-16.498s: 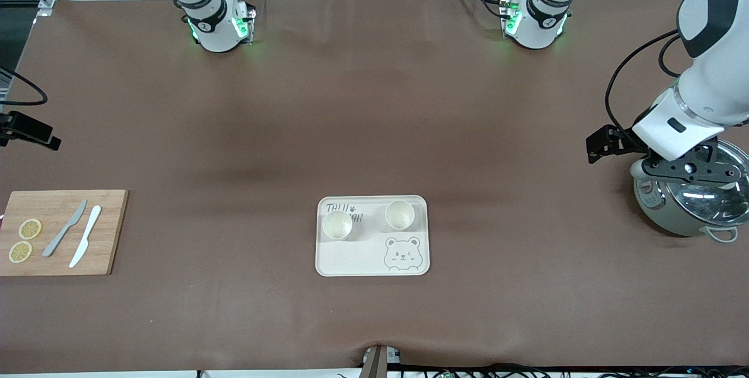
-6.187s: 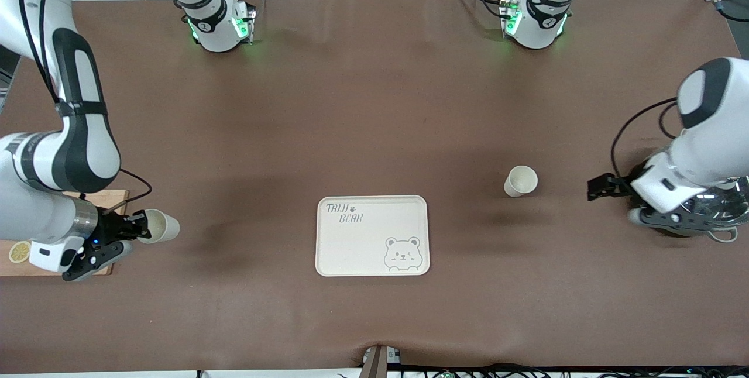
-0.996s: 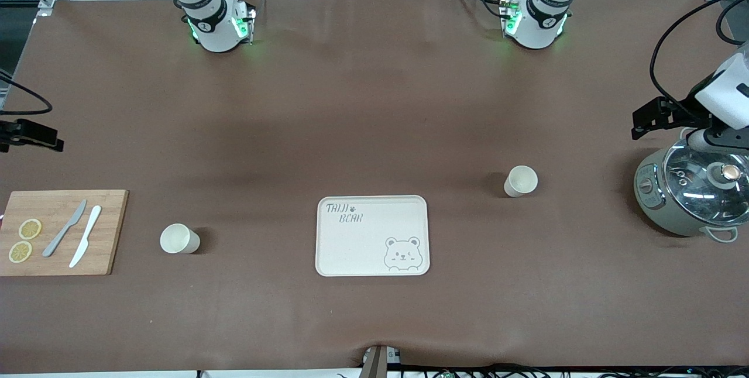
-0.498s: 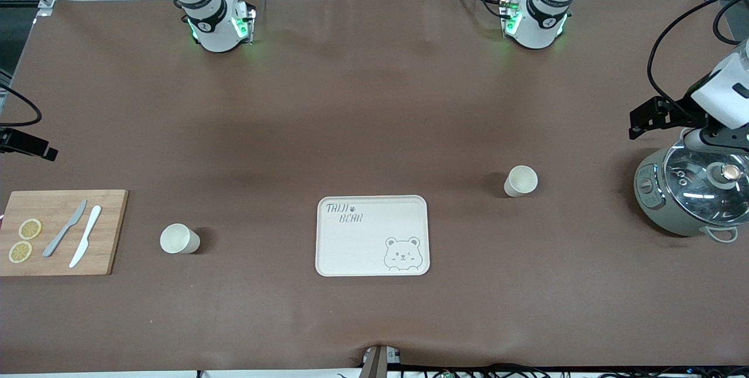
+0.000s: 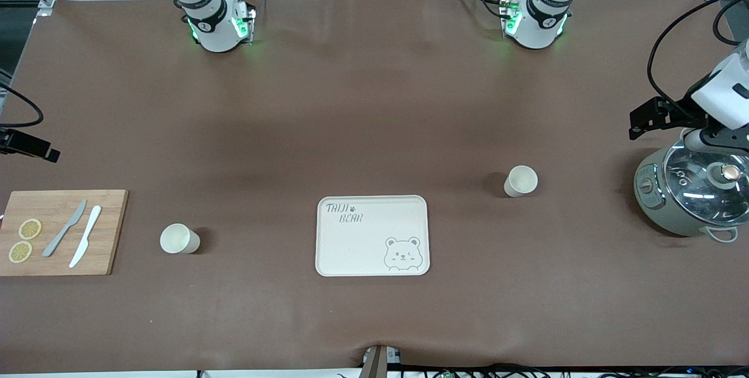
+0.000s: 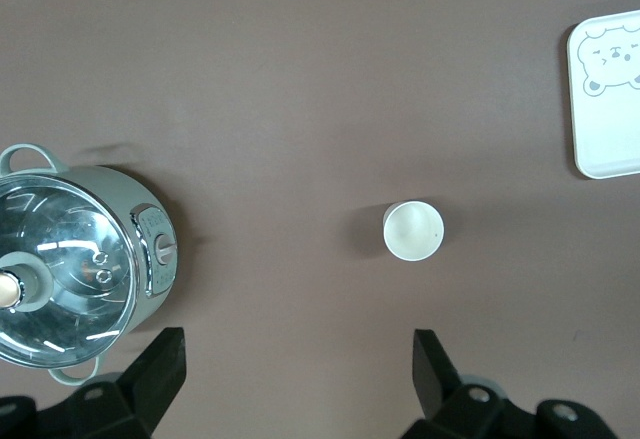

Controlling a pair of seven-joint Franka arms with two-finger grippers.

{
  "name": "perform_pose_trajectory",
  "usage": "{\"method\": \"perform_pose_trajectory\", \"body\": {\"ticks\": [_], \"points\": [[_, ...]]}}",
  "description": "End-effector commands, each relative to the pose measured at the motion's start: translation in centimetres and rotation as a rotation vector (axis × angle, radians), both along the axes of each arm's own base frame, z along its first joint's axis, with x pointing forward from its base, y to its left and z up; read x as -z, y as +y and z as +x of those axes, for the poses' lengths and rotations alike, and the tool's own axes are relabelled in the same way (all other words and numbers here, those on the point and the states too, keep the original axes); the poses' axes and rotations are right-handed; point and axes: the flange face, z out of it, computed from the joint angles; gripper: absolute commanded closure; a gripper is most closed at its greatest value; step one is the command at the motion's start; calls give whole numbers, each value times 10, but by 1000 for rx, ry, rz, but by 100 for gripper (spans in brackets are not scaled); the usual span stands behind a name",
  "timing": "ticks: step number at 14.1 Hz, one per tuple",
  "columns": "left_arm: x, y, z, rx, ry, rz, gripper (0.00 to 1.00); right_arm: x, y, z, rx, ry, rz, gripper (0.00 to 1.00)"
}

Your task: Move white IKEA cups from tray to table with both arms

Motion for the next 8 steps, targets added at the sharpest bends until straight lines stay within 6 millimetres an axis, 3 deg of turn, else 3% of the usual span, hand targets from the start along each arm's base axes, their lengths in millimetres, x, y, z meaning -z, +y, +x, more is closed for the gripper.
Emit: {"method": "perform_pose_trajectory", "body": {"ticks": [1, 8], "points": [[-1, -1, 1, -14, -13, 21, 0, -6, 17, -2, 2, -16, -1, 0], [0, -2, 2, -12, -17, 21, 0, -7, 22, 0, 8, -24, -27, 0]]}}
